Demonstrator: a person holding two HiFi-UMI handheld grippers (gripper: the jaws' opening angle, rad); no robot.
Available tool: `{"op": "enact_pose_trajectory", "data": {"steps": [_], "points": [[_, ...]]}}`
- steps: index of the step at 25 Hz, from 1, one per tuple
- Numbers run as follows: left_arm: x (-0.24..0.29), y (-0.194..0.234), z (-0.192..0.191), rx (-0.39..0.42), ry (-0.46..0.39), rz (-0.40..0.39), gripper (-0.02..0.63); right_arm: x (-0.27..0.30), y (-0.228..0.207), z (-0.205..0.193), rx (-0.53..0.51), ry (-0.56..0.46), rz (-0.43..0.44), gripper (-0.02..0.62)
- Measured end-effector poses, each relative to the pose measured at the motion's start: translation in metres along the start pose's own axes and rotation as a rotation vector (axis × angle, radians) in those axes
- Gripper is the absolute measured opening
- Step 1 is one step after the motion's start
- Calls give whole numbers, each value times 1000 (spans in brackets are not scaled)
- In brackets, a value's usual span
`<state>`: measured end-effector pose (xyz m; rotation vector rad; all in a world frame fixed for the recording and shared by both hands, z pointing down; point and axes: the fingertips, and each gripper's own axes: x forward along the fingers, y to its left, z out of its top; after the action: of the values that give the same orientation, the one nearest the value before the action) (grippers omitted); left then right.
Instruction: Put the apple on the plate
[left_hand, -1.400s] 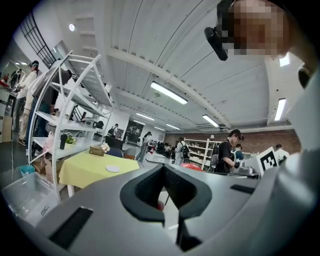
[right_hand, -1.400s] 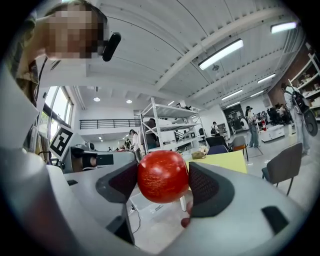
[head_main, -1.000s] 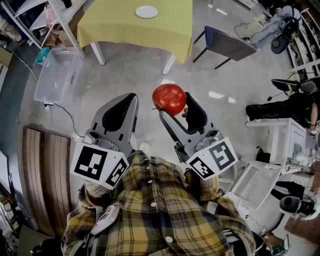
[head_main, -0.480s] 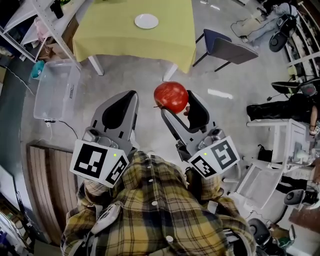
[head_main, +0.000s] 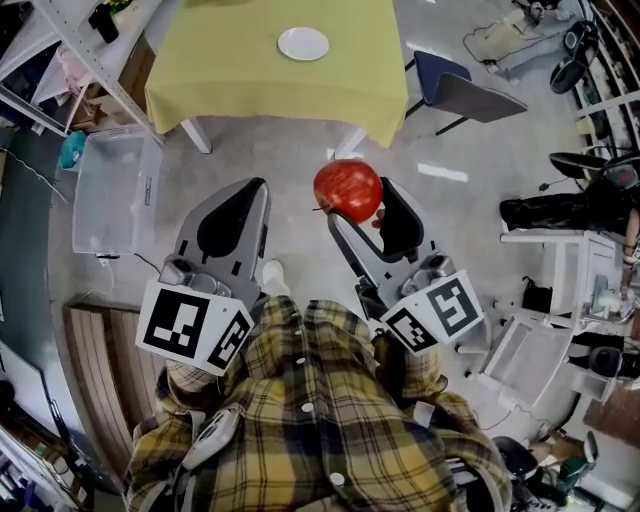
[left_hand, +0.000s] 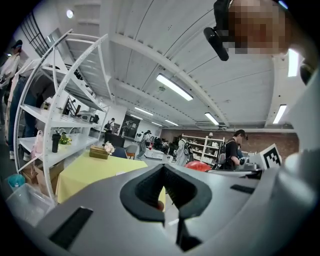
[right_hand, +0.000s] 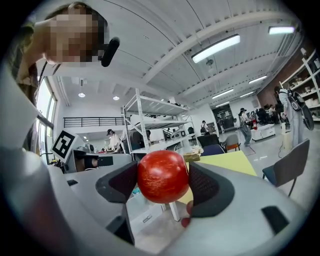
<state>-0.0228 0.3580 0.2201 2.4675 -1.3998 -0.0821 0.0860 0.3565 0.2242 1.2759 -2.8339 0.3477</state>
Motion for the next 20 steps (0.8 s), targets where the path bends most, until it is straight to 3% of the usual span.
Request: {"op": "enact_pose_trajectory", "data": {"steps": [12, 20], "points": [[48, 34, 1, -8, 19, 19, 6, 44, -41, -3, 37, 27, 1, 316], [122, 63, 22, 12, 5, 48, 5, 102, -100, 18, 33, 17, 53, 316]]}}
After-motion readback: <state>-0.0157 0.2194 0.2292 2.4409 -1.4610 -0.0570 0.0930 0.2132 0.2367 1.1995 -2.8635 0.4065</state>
